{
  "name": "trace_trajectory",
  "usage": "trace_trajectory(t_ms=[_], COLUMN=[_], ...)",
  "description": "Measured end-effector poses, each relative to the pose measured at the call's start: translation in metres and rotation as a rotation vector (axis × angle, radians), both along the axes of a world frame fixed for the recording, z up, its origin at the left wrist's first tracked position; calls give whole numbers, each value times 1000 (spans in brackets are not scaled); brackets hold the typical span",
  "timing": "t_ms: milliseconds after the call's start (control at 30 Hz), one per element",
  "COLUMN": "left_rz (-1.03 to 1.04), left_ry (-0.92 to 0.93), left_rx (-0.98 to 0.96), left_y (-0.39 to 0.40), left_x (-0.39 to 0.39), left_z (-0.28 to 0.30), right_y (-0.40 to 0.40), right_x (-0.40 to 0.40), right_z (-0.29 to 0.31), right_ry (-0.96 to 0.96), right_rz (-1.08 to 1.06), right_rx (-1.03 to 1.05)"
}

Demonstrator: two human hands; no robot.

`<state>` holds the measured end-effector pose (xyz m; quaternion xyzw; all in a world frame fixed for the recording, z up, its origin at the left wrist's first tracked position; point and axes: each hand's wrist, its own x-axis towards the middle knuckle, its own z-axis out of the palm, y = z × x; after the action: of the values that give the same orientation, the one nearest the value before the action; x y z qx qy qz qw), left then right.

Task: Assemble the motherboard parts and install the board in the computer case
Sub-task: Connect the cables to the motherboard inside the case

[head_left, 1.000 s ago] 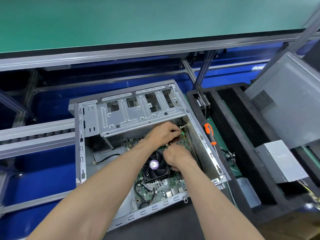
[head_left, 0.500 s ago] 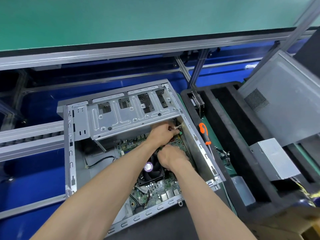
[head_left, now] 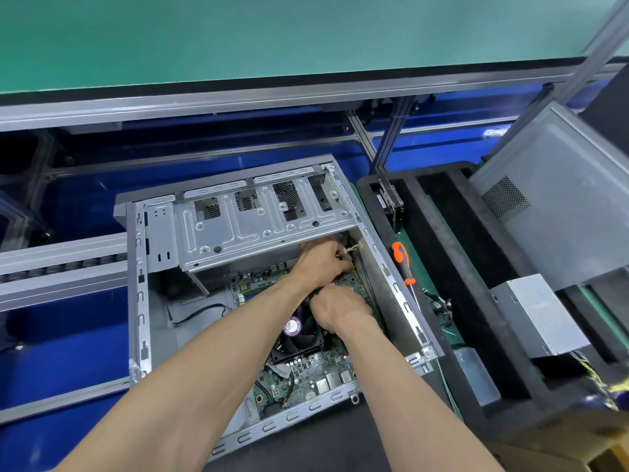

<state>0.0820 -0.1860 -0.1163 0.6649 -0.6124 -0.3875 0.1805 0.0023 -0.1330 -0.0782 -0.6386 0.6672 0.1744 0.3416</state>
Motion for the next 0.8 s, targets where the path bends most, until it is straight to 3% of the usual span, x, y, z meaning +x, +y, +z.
trace_trajectory(t_ms=[800], left_rz=[-26], left_ry=[-64], left_rx=[-24], left_y=[-7], left_x=[-4], left_z=[-9], right_y=[-2], right_x=[0], right_z=[-5], right_ry=[14], right_rz=[37], right_rx=[-24])
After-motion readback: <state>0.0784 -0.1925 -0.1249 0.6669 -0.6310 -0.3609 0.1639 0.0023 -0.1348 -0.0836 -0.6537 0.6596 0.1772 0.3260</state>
